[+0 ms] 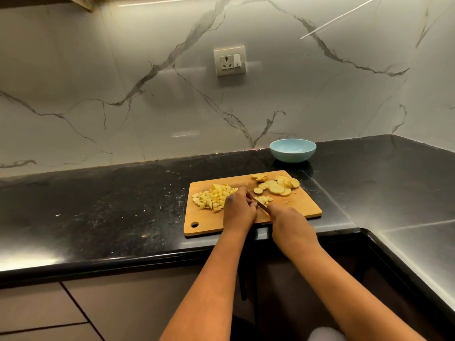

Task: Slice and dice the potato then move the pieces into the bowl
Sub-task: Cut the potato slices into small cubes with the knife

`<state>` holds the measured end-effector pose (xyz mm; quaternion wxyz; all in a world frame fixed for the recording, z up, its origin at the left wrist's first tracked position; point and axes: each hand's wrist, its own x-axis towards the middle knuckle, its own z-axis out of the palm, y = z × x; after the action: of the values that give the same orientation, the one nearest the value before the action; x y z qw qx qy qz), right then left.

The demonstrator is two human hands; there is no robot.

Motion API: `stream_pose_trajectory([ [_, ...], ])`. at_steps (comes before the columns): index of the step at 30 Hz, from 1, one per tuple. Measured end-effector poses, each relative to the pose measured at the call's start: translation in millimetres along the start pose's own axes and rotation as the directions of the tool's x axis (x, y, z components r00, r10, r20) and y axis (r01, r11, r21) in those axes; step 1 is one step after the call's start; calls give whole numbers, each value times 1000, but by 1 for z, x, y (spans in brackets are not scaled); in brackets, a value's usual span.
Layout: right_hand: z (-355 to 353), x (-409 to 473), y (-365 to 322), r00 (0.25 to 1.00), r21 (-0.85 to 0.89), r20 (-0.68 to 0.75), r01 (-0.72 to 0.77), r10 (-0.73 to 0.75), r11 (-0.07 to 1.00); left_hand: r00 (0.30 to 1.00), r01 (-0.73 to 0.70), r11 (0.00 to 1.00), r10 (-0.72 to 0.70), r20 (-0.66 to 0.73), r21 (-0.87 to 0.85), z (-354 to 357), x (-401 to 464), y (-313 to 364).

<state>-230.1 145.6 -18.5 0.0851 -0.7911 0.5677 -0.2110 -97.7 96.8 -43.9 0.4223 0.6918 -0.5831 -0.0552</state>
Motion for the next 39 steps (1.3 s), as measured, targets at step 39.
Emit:
stream_pose_trajectory([
  [39,14,50,57,948,524,-282,23,148,851,882,-418,840,285,375,345,21,12,26],
])
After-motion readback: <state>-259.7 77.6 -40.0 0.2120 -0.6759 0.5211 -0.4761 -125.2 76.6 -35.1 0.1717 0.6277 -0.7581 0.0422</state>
